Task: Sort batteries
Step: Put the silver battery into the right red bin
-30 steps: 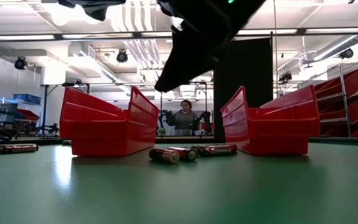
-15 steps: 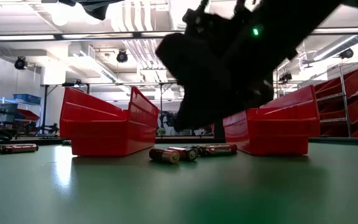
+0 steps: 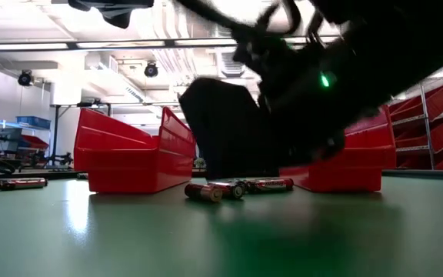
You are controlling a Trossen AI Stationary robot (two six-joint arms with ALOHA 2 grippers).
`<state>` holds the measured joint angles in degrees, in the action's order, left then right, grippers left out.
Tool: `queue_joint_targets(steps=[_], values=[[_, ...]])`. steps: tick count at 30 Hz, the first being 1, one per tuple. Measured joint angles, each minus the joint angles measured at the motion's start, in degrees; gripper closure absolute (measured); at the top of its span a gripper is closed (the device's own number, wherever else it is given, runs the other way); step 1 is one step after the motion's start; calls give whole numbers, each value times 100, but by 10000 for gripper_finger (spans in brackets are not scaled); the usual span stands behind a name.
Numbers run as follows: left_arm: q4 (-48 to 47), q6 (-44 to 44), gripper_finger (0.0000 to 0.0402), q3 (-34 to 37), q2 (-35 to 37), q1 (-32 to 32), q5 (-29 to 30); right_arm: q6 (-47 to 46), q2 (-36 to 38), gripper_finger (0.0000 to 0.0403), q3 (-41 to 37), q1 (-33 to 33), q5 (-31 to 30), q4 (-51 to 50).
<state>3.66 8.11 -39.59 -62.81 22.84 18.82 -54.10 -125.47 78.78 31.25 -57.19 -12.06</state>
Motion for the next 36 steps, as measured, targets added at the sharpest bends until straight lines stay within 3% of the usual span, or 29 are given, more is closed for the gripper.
queue_joint_targets(steps=[7,21,24,29,36], values=[[60,-22,402,0,111,241,16,-578,-197,240,-2,49,-430,37],[53,46,402,31,291,565,22,-675,-385,289,-22,-15,108,81],[536,292,402,325,284,574,-201,-568,-378,314,-20,-16,236,84],[2111,631,402,952,394,574,-495,-407,-357,356,-26,-16,317,71],[2439,397,402,1306,661,567,-478,-153,171,356,-44,99,1269,-822]])
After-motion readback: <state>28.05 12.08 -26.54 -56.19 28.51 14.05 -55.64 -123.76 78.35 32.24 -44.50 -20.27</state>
